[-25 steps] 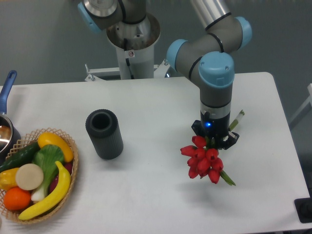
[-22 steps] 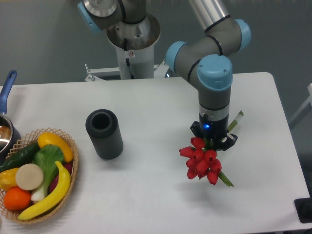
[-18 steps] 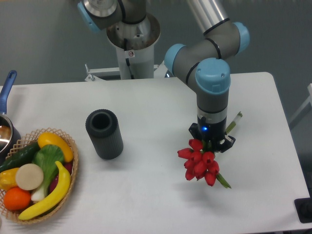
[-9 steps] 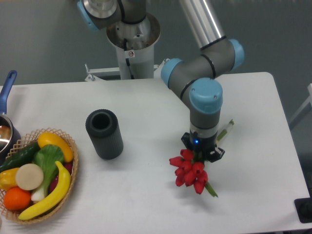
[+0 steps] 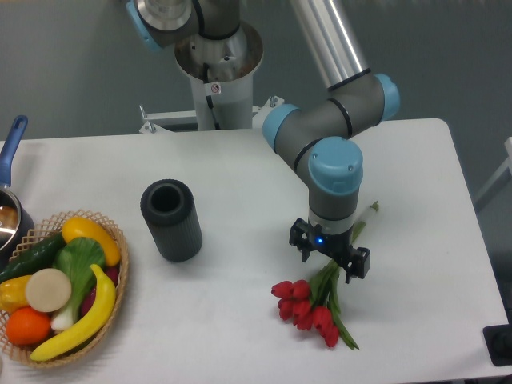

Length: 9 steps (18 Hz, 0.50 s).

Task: Place the flowers on the table
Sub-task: 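Open the gripper to release the tulips and lift it away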

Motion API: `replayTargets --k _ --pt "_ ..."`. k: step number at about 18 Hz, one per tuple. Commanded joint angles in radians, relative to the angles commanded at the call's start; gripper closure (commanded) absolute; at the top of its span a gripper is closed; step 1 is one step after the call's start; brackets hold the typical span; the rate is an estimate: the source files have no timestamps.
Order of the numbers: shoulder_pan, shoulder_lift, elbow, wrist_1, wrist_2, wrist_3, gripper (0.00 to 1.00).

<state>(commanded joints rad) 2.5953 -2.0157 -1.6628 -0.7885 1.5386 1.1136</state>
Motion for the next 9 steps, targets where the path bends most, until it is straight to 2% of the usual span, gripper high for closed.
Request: replayTargets --k 6,9 --pt "0.054 0.017 -0.009 0.022 -0.003 0.018 0.0" --pt "0.097 0.058 -0.066 0.022 -0.005 0.139 0.0"
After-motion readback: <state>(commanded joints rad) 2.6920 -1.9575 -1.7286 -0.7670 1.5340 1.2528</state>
